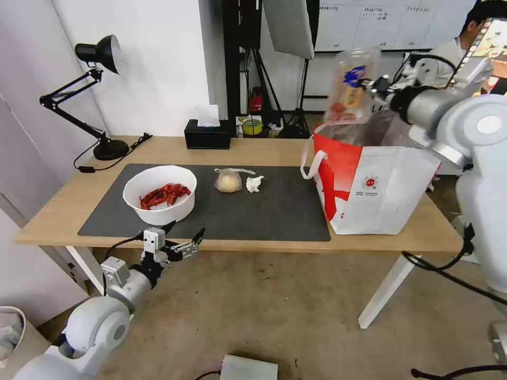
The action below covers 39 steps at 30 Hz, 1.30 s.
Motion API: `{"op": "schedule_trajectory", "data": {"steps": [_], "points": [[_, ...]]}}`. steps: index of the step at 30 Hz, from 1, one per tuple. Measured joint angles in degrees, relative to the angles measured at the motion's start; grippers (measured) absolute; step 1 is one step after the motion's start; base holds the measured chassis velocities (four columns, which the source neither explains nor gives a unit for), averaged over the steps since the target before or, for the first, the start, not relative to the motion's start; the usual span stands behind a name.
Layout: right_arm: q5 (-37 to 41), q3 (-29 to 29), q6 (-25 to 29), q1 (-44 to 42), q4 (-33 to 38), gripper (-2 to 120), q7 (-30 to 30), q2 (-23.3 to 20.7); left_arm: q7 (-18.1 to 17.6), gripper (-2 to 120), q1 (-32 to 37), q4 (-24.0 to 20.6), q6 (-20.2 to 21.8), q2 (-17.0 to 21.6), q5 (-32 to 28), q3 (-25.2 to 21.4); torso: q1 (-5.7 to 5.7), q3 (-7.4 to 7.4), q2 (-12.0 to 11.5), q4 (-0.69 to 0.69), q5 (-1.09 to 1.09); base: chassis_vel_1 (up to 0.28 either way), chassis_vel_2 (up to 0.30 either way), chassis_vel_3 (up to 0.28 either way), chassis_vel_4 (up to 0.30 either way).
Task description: Pick up the trash from the table and place it into the takeout bag.
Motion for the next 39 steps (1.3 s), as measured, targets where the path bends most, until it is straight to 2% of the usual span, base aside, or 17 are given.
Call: {"op": "schedule_trajectory", "data": {"steps": [1,4,5,8,14,22,26,33,39], "points": [[0.0,0.0,0.0,0.0,0.0,0,0.0,0.0,0.0,100,0.0,0.0,0.0,0.0,0.0,0.0,0.0,0.0,0.0,0.0,0.0,0.0,0.0,0.0,0.0],[-9.8,-0.4,2.13,-1.79,-1.7,0,-4.87,-0.82,-0.06,100,-0.57,0.22,0.0,-0.03,0.02,0.7,0.0,0.0,0.0,-0.01,0.01,0.0,0.0,0.0,0.0],[-9.8,-0.4,2.13,-1.79,-1.7,0,-4.87,-0.82,-0.06,100,-0.57,0.22,0.0,-0.03,0.02,0.7,0.0,0.0,0.0,-0.01,0.01,0.0,0.0,0.0,0.0],[-17.8,-0.95,3.15,-3.63,-2.29,0,-7.86,-1.05,-0.1,100,-0.69,0.41,-0.02,-0.02,0.01,1.08,0.0,0.0,0.0,0.0,0.01,0.0,0.0,0.0,0.0],[-20.35,-0.99,3.72,-5.99,-2.46,0,-8.17,-0.72,-0.24,100,-0.77,0.65,-0.1,-0.07,0.02,1.5,0.0,0.0,0.0,0.0,0.0,0.0,0.0,0.0,0.0],[-20.09,-0.55,3.86,-9.12,-1.75,0,-7.82,0.16,-0.4,100,-0.78,0.85,-0.17,-0.22,0.09,1.88,0.0,0.0,0.0,0.0,-0.01,0.0,0.0,0.0,0.0],[-17.39,-0.06,3.66,-10.92,-0.11,0,-5.94,1.01,-0.53,100,-0.83,0.86,-0.18,-0.24,0.12,2.03,0.0,0.0,0.0,0.01,-0.01,0.0,0.0,0.0,0.0],[-12.46,1.23,2.71,-13.08,2.89,0,-1.67,1.9,-0.77,100,-0.85,0.81,-0.19,-0.21,0.25,2.25,0.0,0.0,0.0,0.01,-0.01,0.0,0.0,0.0,0.0],[-4.45,3.54,2.04,-14.23,4.76,0,5.41,2.25,-1.24,100,-1.09,0.7,-0.19,-0.18,0.5,3.0,0.0,0.0,0.0,0.01,-0.01,0.0,0.0,0.0,0.0]]}}
